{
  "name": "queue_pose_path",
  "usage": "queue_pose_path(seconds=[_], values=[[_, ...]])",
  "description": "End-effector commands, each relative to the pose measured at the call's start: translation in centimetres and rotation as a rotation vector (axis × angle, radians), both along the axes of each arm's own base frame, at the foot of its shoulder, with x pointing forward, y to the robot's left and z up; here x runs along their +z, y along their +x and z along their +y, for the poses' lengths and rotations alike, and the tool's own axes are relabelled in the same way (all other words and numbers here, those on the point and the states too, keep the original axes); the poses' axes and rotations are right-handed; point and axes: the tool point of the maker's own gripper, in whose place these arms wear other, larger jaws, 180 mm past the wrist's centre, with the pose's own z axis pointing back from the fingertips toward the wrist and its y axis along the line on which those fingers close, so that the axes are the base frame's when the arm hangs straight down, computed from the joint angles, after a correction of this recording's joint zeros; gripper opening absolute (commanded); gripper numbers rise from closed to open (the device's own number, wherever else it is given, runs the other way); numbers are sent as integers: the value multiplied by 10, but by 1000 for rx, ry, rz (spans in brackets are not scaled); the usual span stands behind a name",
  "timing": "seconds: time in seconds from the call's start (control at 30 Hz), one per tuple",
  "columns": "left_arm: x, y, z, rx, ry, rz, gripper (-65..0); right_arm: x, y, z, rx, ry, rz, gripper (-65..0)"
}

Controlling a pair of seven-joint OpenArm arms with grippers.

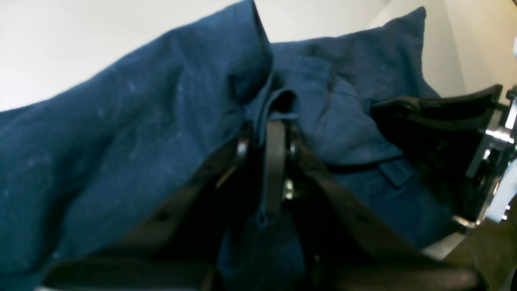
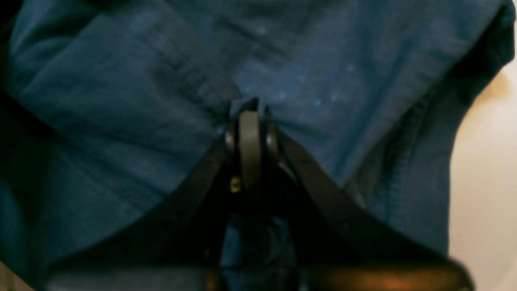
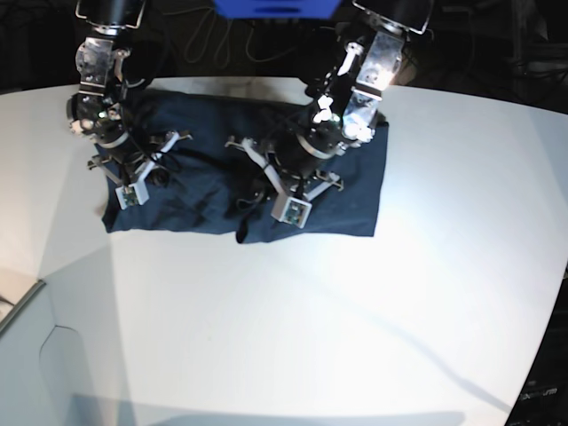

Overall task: Layout the t-shirt on the table in an organized manner, then fold the t-shirt properly
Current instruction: 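Lift the strip end with the left gripper and fold it toward the right gripper, then lay the folded end down and open the left gripper, withdrawing it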

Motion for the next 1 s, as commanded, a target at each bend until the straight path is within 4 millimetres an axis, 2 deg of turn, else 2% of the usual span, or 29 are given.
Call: queue_pose_path(seconds=[0.0,0.2,0.57,0.63,0.7,0.77,0.8,0.87,0.97], values=[[15,5,-9,-9,-41,-42,-650,-5,-5,-1,11,-22,37,-650],[0,-4,-8,-42,3,38,-650,-5,-5,-1,11,-23,37,-650],[2,0,-11,-45,1,36,-643,-5,-6,-1,11,-23,37,-650],[-3,-1,-11,-44,4,50,-596,-5,-6,-1,11,-23,37,-650],[-1,-1,-14,-53,3,45,-518,-4,-6,-1,11,-24,37,-650],[3,-6,-24,-94,5,31,-427,-4,-5,-1,11,-25,39,-641],[9,-9,-31,-114,-1,15,-389,-4,-4,-1,11,-25,36,-615],[20,-15,-33,-136,-6,-17,-352,-3,-4,-1,11,-26,36,-563],[44,-18,-31,-145,-22,-86,-352,-3,-3,-3,5,-25,31,-485]])
